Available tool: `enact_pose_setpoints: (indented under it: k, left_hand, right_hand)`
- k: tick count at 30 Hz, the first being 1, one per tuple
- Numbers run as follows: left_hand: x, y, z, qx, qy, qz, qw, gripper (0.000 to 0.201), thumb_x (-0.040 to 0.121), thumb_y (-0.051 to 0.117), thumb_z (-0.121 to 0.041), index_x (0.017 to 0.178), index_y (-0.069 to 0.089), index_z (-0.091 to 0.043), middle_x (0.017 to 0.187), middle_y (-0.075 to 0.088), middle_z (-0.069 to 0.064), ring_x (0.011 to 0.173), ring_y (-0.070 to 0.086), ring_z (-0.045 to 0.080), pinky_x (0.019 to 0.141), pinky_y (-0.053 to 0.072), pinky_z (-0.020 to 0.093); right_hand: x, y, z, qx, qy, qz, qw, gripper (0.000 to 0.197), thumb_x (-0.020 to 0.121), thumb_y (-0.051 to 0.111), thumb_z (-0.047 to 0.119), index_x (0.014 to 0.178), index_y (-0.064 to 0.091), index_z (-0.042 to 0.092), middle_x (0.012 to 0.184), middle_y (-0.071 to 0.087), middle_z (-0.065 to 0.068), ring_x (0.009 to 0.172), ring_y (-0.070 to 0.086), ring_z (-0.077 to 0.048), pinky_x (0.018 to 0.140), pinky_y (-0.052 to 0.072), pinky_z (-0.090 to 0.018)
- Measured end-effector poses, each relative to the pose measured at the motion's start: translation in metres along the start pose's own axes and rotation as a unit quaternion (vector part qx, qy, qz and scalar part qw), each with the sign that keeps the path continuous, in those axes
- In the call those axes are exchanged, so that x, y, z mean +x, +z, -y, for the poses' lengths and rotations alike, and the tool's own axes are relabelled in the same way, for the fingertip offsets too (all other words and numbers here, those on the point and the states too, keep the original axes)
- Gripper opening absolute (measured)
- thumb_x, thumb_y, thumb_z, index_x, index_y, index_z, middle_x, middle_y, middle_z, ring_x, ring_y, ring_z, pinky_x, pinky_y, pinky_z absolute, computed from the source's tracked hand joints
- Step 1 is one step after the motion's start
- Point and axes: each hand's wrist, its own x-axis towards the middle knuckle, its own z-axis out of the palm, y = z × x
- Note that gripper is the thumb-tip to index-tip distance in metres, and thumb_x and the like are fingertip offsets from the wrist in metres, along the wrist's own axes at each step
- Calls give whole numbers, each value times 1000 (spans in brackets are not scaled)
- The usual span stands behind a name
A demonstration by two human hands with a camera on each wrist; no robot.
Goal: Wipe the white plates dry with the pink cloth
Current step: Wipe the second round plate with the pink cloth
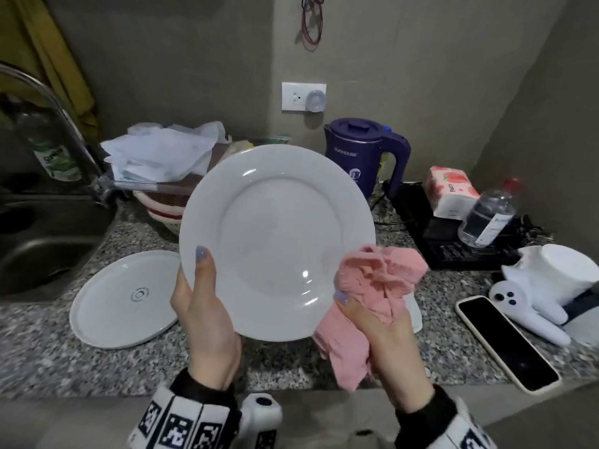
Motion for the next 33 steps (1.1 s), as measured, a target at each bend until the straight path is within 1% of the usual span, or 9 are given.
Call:
enact_pose_setpoints:
  k: [5,8,10,13,18,21,23,28,33]
  left_hand:
    - [5,-18,3,21,-25,-54,998,34,101,49,-27,131,59,-16,123,68,1,111,65,20,87,56,33]
    - [3,-17,3,21,-47,-30,998,32,101,49,-26,130,60,-16,120,69,-1,107,67,18,82,58,28]
    - [-2,-12,2,31,-58,-8,998,31,100,50,-26,127,61,-15,118,70,0,106,68,21,85,58,35]
    - [-4,-8,1,51,-53,-8,997,30,99,52,-23,124,63,-13,119,70,2,110,66,23,93,53,44]
    - [-6,-12,9,31,-77,-3,997,47,58,81,-58,84,77,-19,79,75,-7,79,69,12,66,57,20]
    - [-8,-13,4,43,-75,2,996,30,90,64,-32,113,70,-15,115,71,3,100,68,14,85,57,31]
    - [-7,-13,1,37,-74,10,997,31,97,54,-20,125,63,-10,114,71,-2,100,68,11,81,58,27]
    - [-1,-17,8,18,-112,53,992,59,78,75,-46,118,64,-4,109,72,10,108,64,32,94,52,40]
    - [-4,-16,0,87,-36,77,993,28,80,59,-37,89,72,-14,77,75,-11,72,66,2,67,54,17]
  right_hand:
    - [15,-32,43,-118,-81,-42,989,22,80,73,2,87,71,22,91,74,-4,88,70,-25,77,55,-35]
    - [23,-7,70,-133,-102,124,978,31,73,67,8,100,68,24,101,72,-2,100,65,-13,86,50,-28]
    - [27,14,59,-372,-162,214,889,51,73,56,6,120,54,25,125,52,-3,127,38,-15,105,32,-21]
    - [21,21,40,-578,-189,124,784,81,71,55,9,144,26,29,142,11,-3,133,14,-27,111,24,-37]
    - [7,47,21,-588,-241,255,729,95,72,68,18,150,13,22,138,38,-4,118,38,-25,86,43,-40]
    - [35,37,42,-640,-254,143,711,79,61,80,25,128,38,27,121,54,1,96,55,-24,65,43,-34]
    - [44,17,49,-664,-244,121,696,76,55,82,27,120,42,25,127,52,-4,106,54,-29,71,49,-39]
    - [2,29,13,-541,-244,320,739,66,77,66,23,133,30,25,156,11,-16,147,2,-32,114,23,-54]
    - [43,24,35,-623,-291,192,701,71,72,70,16,134,37,28,147,35,-4,138,29,-29,98,41,-51]
